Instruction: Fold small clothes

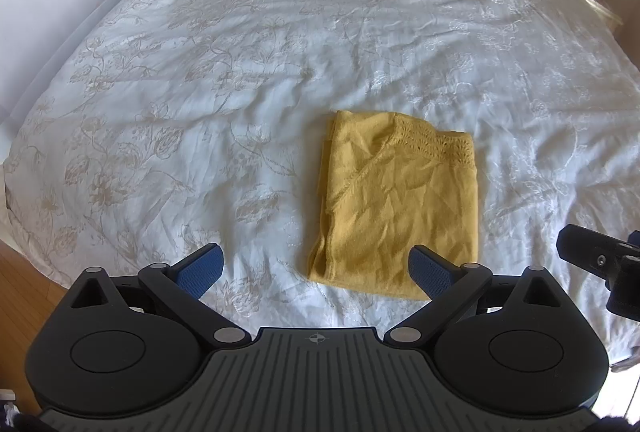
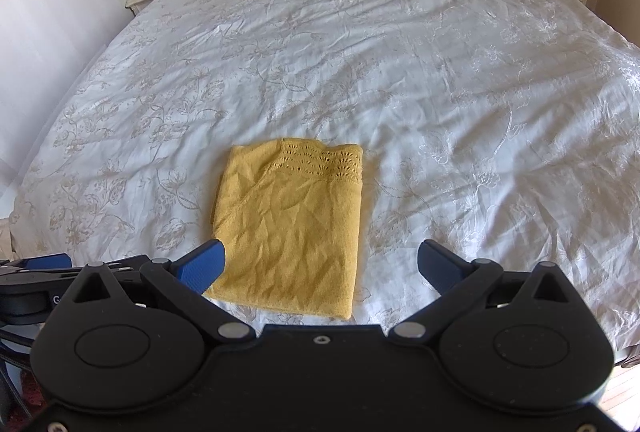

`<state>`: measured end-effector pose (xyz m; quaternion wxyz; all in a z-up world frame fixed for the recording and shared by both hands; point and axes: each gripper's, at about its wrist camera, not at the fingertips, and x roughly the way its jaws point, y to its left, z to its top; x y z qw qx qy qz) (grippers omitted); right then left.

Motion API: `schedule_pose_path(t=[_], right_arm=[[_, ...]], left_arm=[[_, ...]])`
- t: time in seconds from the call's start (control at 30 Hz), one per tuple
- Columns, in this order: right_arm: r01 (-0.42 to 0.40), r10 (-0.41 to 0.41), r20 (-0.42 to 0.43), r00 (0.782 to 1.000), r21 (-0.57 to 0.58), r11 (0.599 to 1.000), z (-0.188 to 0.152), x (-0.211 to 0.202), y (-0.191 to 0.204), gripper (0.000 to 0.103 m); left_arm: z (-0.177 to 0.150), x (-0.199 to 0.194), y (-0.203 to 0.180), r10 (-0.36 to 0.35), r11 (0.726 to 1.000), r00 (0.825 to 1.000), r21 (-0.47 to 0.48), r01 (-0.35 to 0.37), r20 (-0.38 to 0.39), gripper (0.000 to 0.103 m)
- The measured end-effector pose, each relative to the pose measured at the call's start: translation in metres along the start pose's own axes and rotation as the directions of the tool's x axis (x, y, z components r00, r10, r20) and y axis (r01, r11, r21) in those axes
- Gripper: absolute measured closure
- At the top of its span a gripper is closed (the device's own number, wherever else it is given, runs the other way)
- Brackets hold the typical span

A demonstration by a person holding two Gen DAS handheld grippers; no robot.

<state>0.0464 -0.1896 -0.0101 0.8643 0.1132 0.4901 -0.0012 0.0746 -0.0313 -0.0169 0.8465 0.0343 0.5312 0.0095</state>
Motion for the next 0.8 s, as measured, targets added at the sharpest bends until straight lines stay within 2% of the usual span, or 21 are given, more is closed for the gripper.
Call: schedule_pose_path(t=[0.67, 0.8], right_arm=[[-0.007, 0.007, -0.001, 1.0, 0.013, 1.0, 0.0004, 0.0006, 0.0064, 0.001], [-0.008, 0.008, -0.002, 1.0, 0.014, 1.0, 0.0002, 0.0008, 0.0063, 0.001]], left_arm=[[0.003, -0.0003, 0.0033, 0.002, 1.0, 1.0, 0.005, -0.002, 0.006, 0.003], [0.0037, -0.0011, 0.0039, 0.001, 1.0, 1.0, 0.008, -0.001, 0.003, 0.006]])
